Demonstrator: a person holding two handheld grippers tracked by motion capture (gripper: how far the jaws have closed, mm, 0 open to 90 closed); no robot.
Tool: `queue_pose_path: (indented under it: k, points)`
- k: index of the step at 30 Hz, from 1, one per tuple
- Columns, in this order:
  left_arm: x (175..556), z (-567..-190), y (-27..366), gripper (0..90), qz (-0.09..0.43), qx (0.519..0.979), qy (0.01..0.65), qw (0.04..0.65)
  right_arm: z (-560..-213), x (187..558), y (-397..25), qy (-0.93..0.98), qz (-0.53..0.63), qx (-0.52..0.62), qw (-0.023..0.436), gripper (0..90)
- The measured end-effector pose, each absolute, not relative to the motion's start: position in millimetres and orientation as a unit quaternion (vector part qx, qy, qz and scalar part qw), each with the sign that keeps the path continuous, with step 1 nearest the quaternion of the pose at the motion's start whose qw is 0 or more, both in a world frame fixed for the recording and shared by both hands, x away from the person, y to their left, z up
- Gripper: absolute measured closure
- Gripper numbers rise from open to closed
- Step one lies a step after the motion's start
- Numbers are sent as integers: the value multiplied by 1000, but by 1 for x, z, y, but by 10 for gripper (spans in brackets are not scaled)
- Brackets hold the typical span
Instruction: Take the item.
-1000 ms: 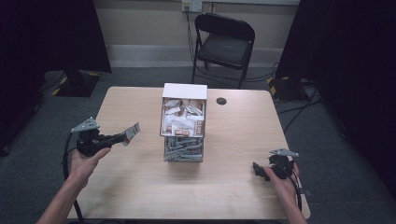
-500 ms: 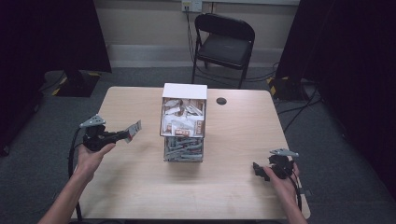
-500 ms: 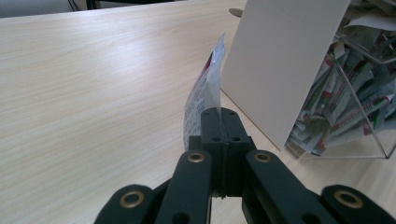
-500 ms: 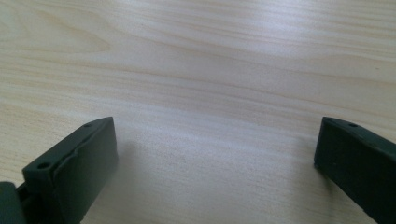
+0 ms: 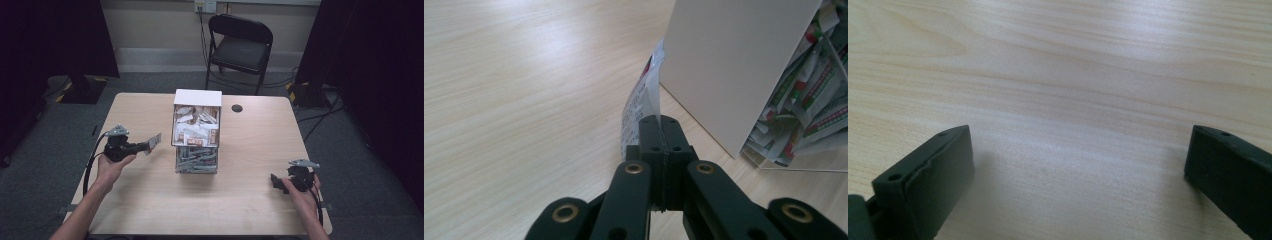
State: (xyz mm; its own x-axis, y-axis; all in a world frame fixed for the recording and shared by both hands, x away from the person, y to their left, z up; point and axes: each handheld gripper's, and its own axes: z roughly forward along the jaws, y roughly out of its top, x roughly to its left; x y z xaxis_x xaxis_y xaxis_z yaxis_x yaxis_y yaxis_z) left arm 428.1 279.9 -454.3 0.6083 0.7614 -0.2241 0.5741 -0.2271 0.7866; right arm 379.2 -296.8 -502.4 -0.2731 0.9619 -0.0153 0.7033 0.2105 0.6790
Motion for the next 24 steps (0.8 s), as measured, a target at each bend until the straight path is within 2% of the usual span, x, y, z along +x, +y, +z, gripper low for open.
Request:
queue_pose_path:
  k: [24]
  points:
    - [429, -477, 263, 900, 82, 793, 416, 438, -502, 379, -297, 745, 287, 559, 225, 0]
